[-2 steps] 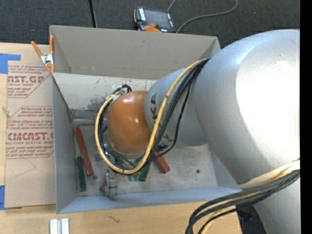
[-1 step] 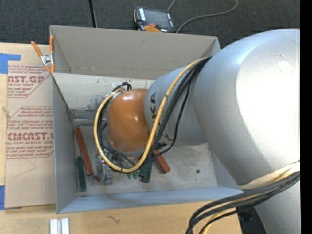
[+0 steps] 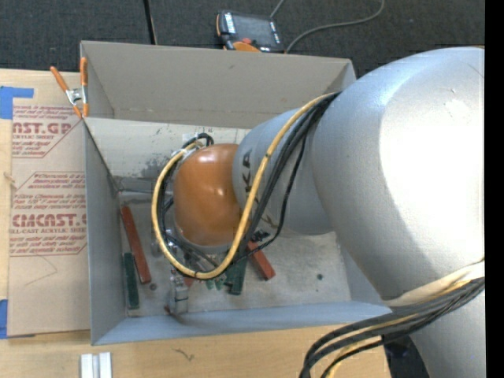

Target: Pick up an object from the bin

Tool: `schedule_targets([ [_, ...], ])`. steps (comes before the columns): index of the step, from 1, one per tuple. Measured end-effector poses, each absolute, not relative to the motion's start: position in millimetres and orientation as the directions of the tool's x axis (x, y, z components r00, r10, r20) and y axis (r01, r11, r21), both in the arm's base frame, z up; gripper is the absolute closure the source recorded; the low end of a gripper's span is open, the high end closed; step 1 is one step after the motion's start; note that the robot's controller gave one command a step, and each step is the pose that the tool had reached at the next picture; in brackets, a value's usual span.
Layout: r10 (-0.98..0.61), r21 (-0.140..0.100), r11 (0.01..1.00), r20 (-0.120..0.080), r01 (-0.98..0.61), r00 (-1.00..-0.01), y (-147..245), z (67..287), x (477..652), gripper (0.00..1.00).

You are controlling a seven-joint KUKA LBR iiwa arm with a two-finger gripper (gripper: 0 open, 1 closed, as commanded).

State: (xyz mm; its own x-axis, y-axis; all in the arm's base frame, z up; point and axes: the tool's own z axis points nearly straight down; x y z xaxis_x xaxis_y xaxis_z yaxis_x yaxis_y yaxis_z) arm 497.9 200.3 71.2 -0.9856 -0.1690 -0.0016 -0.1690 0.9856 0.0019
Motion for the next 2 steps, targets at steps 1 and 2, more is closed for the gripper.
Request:
schedule_targets([
  [1, -0.146, -0.002, 0.989, 0.0, -0.146, -0.989, 136.1, 69.6, 492.7, 0.0],
  [2, -0.151, 0.002, 0.989, 0.0, -0.151, -0.989, 139.9, 69.6, 492.3, 1.0],
])
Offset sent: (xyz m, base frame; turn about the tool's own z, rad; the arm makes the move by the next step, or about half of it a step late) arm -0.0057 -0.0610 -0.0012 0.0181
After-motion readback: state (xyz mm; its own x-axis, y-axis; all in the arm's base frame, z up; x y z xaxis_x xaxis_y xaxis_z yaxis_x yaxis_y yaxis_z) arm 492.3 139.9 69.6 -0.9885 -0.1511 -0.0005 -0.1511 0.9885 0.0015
